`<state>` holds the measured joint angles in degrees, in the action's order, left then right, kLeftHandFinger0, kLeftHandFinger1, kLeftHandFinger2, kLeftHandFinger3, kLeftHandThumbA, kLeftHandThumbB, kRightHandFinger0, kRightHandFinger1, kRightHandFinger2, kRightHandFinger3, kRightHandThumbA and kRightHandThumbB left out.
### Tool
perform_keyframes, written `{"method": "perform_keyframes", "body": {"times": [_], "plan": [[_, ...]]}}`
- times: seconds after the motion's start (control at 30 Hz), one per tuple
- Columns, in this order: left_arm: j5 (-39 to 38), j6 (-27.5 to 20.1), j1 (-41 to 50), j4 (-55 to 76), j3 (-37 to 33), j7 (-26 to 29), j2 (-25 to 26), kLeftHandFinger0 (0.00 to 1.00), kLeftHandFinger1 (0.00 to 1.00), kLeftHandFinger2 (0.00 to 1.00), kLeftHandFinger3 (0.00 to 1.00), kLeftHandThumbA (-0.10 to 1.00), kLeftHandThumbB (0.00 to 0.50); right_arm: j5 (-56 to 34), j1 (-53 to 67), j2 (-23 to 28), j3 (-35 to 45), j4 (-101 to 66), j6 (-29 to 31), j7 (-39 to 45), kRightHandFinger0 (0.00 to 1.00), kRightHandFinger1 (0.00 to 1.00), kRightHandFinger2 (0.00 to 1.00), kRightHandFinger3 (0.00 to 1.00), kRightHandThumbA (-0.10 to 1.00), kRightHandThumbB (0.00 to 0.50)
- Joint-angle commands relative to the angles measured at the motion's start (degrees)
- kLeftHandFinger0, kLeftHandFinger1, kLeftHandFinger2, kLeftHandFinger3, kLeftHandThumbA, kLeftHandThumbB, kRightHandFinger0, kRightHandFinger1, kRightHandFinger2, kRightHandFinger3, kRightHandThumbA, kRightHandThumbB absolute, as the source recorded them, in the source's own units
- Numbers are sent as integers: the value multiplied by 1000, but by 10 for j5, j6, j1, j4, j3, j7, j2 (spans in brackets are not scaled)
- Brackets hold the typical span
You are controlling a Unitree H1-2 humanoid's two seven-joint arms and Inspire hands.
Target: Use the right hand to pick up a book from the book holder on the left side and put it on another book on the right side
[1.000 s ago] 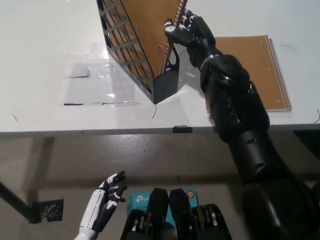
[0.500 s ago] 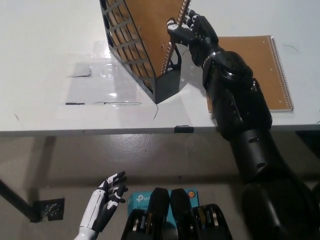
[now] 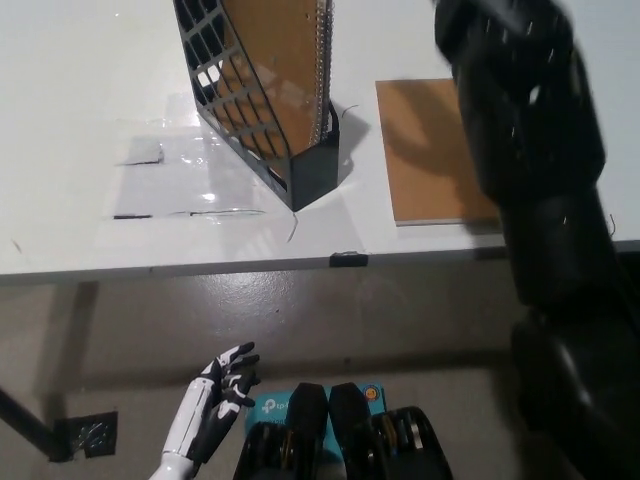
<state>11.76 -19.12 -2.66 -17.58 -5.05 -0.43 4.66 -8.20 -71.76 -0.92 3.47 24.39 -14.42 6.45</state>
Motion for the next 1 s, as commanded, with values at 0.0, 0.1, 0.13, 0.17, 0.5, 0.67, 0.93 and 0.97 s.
{"method": "perform_keyframes", "body": {"times": [0.0,0.1,0.13,0.17,0.5,0.67,0.93,0.97], "plan": [[-10,-24,-5,15,-3,-5,6,540,677,793,835,884,156,-16,-30,-3,-16,-21,44,40,1000,1000,1000,1000,507,484],[-6,-26,-6,12,-5,-2,7,530,670,791,824,886,149,-14,-27,-3,-21,-21,45,42,1000,1000,1000,1000,510,467],[-4,-27,-7,13,-6,-2,8,530,671,792,823,889,148,-6,-25,0,-27,-23,45,44,1000,1000,1000,1000,525,463],[-5,-26,-7,13,-6,-3,8,530,672,792,822,890,149,-3,-24,1,-29,-24,45,44,1000,1000,1000,1000,528,464],[-14,-19,-2,18,-8,-7,10,538,674,804,827,882,144,28,-2,16,-50,5,65,34,1000,1000,1000,1000,597,494],[-17,-22,-2,16,-8,-8,10,537,677,804,825,882,150,51,1,25,-57,31,81,20,1000,1000,1000,1000,614,484],[-8,-25,-1,12,-12,-6,10,535,678,805,829,910,152,106,-16,53,-90,113,116,0,1000,1000,1000,1000,710,468],[-8,-26,0,12,-13,-6,10,534,677,805,829,911,151,108,-16,53,-90,118,118,-1,1000,1000,1000,1000,712,475]]}}
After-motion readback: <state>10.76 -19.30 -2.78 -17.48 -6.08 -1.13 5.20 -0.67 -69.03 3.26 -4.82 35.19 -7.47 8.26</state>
